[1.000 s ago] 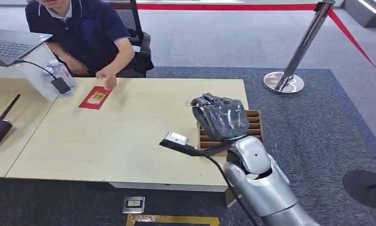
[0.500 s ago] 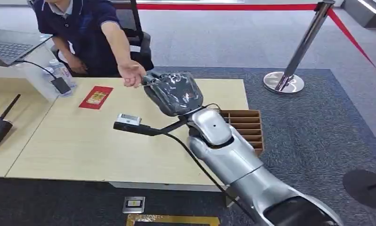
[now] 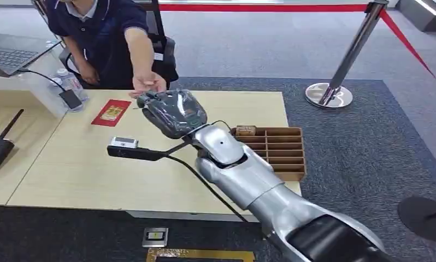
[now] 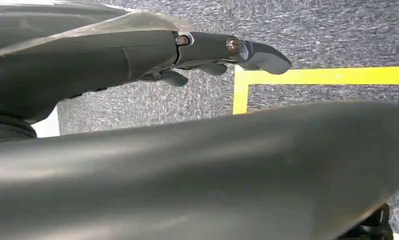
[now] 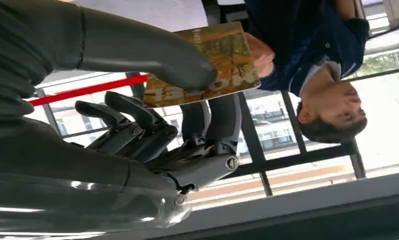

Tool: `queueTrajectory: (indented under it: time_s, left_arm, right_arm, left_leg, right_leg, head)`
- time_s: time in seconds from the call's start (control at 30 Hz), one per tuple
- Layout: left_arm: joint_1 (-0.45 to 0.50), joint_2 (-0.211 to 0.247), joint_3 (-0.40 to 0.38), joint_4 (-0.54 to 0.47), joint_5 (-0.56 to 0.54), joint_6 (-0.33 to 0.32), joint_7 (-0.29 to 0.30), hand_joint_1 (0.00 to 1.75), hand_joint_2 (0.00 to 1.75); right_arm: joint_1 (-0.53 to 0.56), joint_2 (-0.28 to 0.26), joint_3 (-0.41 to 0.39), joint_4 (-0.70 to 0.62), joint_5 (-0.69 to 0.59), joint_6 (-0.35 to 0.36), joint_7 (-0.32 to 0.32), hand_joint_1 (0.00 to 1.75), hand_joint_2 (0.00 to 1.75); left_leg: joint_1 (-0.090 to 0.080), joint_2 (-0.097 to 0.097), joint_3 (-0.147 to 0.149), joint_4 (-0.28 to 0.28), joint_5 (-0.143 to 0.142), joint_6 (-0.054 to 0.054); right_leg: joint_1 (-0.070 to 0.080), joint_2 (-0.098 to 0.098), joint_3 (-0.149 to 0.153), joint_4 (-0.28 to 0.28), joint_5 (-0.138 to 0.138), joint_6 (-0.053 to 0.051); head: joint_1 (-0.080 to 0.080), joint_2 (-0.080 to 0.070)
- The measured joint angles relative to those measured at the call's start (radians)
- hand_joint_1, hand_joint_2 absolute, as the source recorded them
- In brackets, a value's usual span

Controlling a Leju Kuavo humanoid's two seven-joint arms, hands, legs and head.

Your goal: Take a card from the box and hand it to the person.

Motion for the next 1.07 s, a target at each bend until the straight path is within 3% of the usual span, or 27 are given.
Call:
queueTrajectory:
  time_s: [0.83,0.87,0.9,1.07]
  left_arm:
    - [0.0,-0.004,0.0,0.001,-0.009,0.006,0.012,0.0,0.0]
    - [0.0,-0.004,0.0,0.001,-0.009,0.005,0.012,0.0,0.0]
    - [0.0,-0.004,0.0,0.001,-0.009,0.005,0.012,0.0,0.0]
    - [-0.001,-0.004,0.0,0.001,-0.011,0.002,0.011,0.0,0.0]
  right_arm:
    - [-0.043,0.006,0.068,0.056,-0.036,-0.019,0.038,1.75,1.75]
    - [-0.043,0.006,0.069,0.056,-0.035,-0.015,0.04,1.47,1.75]
    - [-0.043,0.006,0.072,0.057,-0.032,-0.01,0.046,0.0,1.75]
    - [-0.043,0.006,0.075,0.061,-0.017,0.01,0.072,0.0,1.75]
  left_leg:
    - [0.0,0.0,0.0,0.0,0.001,0.0]
    - [0.0,0.0,0.0,0.0,0.001,0.0]
    - [0.0,0.0,0.0,0.0,0.001,0.0]
    - [0.0,0.0,0.0,0.0,0.001,0.0]
  right_leg:
    - [0.0,0.0,0.0,0.0,0.001,0.0]
    - [0.0,0.0,-0.001,0.0,0.001,0.0]
    - [0.0,0.0,-0.001,0.0,0.001,0.0]
    - [0.0,0.0,-0.001,0.0,0.001,0.0]
  head:
    - [0.0,0.0]
    - [0.0,0.0]
    - [0.0,0.0]
    - [0.0,0.0]
